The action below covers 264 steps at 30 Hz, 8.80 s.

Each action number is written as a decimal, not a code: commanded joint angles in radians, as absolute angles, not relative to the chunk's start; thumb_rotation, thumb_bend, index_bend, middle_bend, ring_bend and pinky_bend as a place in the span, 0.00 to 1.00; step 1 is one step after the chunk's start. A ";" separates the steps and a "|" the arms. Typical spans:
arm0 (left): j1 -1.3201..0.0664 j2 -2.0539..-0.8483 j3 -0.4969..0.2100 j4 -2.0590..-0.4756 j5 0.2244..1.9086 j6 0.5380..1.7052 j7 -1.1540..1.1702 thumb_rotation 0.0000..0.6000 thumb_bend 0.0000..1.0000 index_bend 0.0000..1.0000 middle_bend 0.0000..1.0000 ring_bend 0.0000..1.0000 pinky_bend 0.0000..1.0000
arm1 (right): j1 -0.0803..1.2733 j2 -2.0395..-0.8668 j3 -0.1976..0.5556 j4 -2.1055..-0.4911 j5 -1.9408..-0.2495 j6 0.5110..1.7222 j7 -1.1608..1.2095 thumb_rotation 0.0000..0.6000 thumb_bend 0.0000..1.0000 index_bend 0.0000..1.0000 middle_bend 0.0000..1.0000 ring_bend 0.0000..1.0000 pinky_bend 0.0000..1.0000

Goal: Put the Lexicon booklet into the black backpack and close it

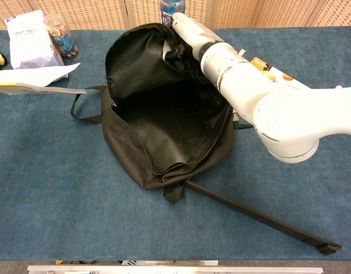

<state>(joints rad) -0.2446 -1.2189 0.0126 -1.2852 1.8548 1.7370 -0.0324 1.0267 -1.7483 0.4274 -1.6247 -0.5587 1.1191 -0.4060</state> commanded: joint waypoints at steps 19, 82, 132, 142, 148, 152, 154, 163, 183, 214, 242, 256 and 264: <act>-0.292 -1.237 -0.003 -1.330 1.892 1.714 -0.029 1.00 0.35 0.66 0.59 0.46 0.41 | 1.093 -1.935 0.613 -1.521 -0.642 1.217 -0.242 1.00 1.00 0.78 0.68 0.71 0.99; -0.460 -1.409 -0.003 -1.367 2.005 1.613 0.013 1.00 0.35 0.66 0.59 0.45 0.41 | 1.117 -1.954 0.735 -1.491 -0.503 1.077 -0.172 1.00 1.00 0.78 0.68 0.71 0.99; -0.380 -1.547 -0.058 -1.421 1.701 1.488 0.359 1.00 0.35 0.66 0.58 0.44 0.40 | 1.121 -1.951 0.737 -1.561 -0.423 1.119 -0.085 1.00 1.00 0.78 0.68 0.71 0.99; -0.374 -1.601 -0.052 -1.432 1.686 1.470 0.409 1.00 0.35 0.66 0.58 0.44 0.40 | 1.125 -1.958 0.747 -1.563 -0.410 1.123 -0.075 1.00 1.00 0.78 0.68 0.71 0.99; -0.375 -1.631 -0.053 -1.434 1.672 1.453 0.422 1.00 0.35 0.65 0.58 0.44 0.40 | 1.123 -1.956 0.750 -1.571 -0.401 1.121 -0.072 1.00 1.00 0.78 0.68 0.71 0.99; -0.377 -1.651 -0.057 -1.426 1.661 1.444 0.427 1.00 0.35 0.65 0.58 0.44 0.40 | 1.124 -1.957 0.750 -1.573 -0.398 1.125 -0.073 1.00 1.00 0.78 0.68 0.71 0.99; -0.378 -1.662 -0.059 -1.422 1.654 1.440 0.427 1.00 0.34 0.65 0.58 0.44 0.40 | 1.125 -1.958 0.751 -1.572 -0.398 1.125 -0.071 1.00 1.00 0.78 0.68 0.71 0.99; -0.380 -1.707 -0.074 -1.387 1.635 1.437 0.473 1.00 0.35 0.67 0.58 0.44 0.40 | 1.126 -1.959 0.745 -1.575 -0.399 1.126 -0.072 1.00 1.00 0.78 0.68 0.71 0.99; -0.321 -1.708 -0.061 -1.402 1.611 1.502 0.529 1.00 0.16 0.26 0.34 0.28 0.40 | 1.119 -1.947 0.747 -1.582 -0.383 1.113 -0.070 1.00 1.00 0.78 0.68 0.71 0.99; -0.203 -1.494 -0.059 -1.559 1.503 1.532 0.526 1.00 0.14 0.00 0.12 0.12 0.33 | 1.055 -1.777 0.661 -1.677 -0.358 0.991 -0.091 1.00 1.00 0.78 0.63 0.66 0.93; -0.206 -1.358 -0.121 -1.684 1.345 1.467 0.537 1.00 0.14 0.00 0.12 0.12 0.30 | 1.035 -1.426 0.439 -1.815 -0.397 0.721 -0.184 1.00 0.84 0.70 0.58 0.58 0.80; -0.200 -1.352 -0.126 -1.688 1.326 1.485 0.549 1.00 0.14 0.00 0.12 0.12 0.29 | 1.029 -1.343 0.388 -1.877 -0.537 0.453 -0.001 1.00 0.18 0.14 0.26 0.20 0.33; -0.203 -1.354 -0.126 -1.687 1.321 1.484 0.551 1.00 0.14 0.00 0.12 0.12 0.29 | 1.035 -1.297 0.346 -1.927 -0.600 0.458 0.038 1.00 0.08 0.04 0.21 0.14 0.28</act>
